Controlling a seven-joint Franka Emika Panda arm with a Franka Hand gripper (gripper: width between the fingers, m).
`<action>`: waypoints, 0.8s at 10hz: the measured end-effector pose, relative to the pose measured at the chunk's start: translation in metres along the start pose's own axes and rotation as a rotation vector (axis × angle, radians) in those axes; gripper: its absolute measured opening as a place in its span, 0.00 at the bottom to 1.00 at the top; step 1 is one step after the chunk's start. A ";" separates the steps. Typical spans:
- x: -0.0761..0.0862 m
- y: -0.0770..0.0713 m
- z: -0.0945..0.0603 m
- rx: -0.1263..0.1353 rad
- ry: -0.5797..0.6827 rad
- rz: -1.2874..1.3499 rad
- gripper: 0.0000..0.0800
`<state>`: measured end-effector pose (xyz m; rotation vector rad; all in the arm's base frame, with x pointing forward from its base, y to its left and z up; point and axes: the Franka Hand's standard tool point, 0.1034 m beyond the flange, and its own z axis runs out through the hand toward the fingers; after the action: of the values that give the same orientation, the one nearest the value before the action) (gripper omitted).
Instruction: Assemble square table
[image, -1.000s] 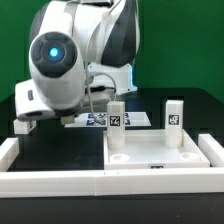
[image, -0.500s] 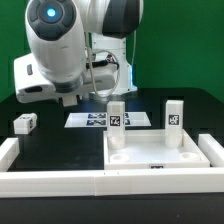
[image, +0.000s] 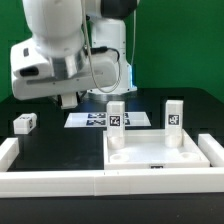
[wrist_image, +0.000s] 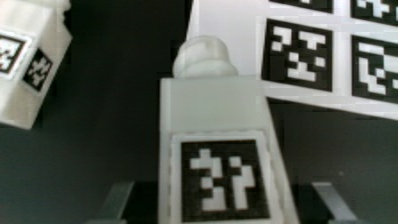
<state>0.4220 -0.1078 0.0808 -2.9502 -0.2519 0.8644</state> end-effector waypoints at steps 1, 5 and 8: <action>0.005 0.002 -0.018 -0.008 0.051 -0.001 0.36; 0.016 0.009 -0.019 -0.050 0.320 -0.013 0.36; 0.035 0.015 -0.043 -0.051 0.477 0.014 0.36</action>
Offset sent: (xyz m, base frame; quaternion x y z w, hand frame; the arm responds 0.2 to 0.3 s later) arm 0.0000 0.0000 0.0000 0.0000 0.1296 0.0000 0.9916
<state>0.4763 -0.1167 0.0969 -3.0882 -0.2268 0.1380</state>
